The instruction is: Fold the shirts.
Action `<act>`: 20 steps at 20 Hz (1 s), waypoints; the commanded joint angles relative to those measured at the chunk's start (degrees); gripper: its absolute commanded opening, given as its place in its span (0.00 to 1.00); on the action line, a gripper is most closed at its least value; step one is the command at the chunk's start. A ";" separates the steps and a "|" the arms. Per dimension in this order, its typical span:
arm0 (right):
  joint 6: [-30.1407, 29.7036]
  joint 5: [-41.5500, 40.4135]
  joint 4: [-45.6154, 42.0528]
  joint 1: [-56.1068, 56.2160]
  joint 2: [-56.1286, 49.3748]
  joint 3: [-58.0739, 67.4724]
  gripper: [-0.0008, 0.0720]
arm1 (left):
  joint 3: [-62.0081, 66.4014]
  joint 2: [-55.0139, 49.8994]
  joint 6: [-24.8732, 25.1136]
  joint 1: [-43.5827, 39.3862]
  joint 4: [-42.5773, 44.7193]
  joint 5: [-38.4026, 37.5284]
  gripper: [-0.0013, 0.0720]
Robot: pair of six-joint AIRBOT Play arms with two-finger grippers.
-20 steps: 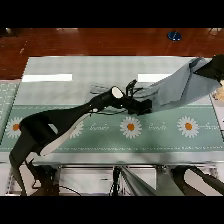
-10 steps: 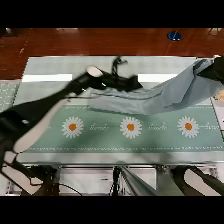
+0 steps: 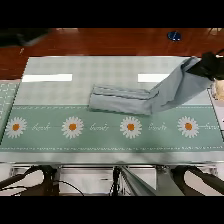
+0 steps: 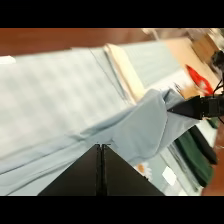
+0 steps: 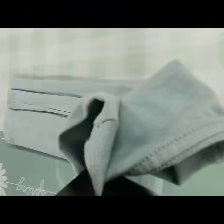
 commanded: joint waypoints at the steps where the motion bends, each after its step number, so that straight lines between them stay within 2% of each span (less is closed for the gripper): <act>1: 6.64 -8.04 -3.15 9.90 -4.00 -0.02 0.03 | 0.00 7.21 0.48 14.40 0.02 -8.46 0.05; 5: 11.78 -16.44 -3.10 20.46 -10.19 -0.02 0.03 | -0.02 10.54 0.48 18.45 0.02 -9.33 0.05; 9: 15.19 -26.34 -2.78 29.00 -17.44 -0.02 0.03 | -0.24 10.86 0.48 15.45 0.02 -12.87 0.05; 12: 18.05 -29.90 -2.23 34.23 -23.26 -0.02 0.03 | -1.51 10.86 0.59 12.26 0.02 -13.88 0.05; 15: 18.27 -33.51 0.92 38.53 -28.26 -0.02 0.04 | -4.48 10.86 1.81 8.52 0.02 -13.84 0.05; 16: 18.25 -35.65 2.27 39.74 -29.59 -0.02 0.13 | -5.92 10.86 1.92 6.88 0.02 -13.81 0.05; 18: 18.14 -41.11 6.84 41.57 -31.28 -0.02 0.50 | -9.57 10.84 4.13 3.39 0.02 -13.68 0.05; 19: 17.35 -44.28 9.55 42.27 -31.32 -0.02 0.61 | -11.87 10.82 5.09 1.49 0.02 -13.11 0.05; 20: 15.65 -46.86 12.20 42.60 -30.97 -0.02 0.66 | -14.34 10.82 6.08 -0.20 0.02 -12.13 0.05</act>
